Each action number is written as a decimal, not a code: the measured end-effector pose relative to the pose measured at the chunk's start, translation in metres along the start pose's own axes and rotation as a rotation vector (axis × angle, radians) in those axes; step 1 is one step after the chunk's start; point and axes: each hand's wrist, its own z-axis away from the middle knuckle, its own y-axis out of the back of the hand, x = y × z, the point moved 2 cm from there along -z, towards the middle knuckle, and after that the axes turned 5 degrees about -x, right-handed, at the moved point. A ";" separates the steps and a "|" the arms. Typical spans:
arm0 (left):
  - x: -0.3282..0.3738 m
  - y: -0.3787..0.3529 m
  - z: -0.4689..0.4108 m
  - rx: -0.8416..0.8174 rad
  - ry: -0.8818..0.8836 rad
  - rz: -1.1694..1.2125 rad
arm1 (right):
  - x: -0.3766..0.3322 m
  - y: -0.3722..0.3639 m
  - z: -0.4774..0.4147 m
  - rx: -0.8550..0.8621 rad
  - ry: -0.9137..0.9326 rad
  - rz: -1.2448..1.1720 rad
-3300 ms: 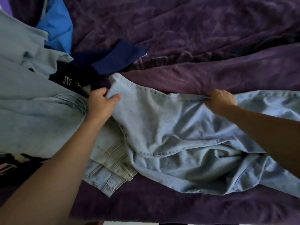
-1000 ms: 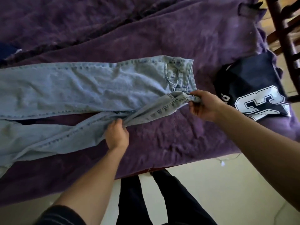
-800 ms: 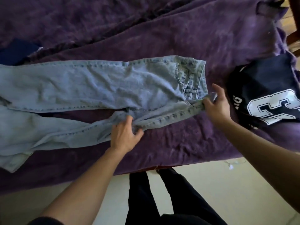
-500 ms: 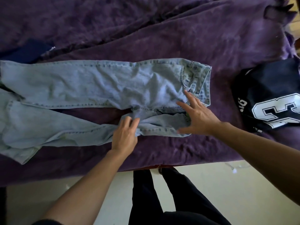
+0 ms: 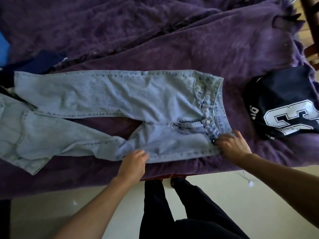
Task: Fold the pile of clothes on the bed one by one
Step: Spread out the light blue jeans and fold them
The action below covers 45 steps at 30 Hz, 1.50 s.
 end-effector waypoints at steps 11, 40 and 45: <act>-0.055 0.056 -0.030 0.052 0.461 0.566 | 0.037 0.051 -0.037 -0.325 -0.347 -0.264; -0.175 0.063 -0.169 0.224 0.315 0.340 | 0.082 0.074 -0.229 -0.070 -0.897 -0.227; -0.209 0.039 -0.057 0.108 0.695 0.414 | 0.003 0.108 -0.243 0.087 -0.533 -0.161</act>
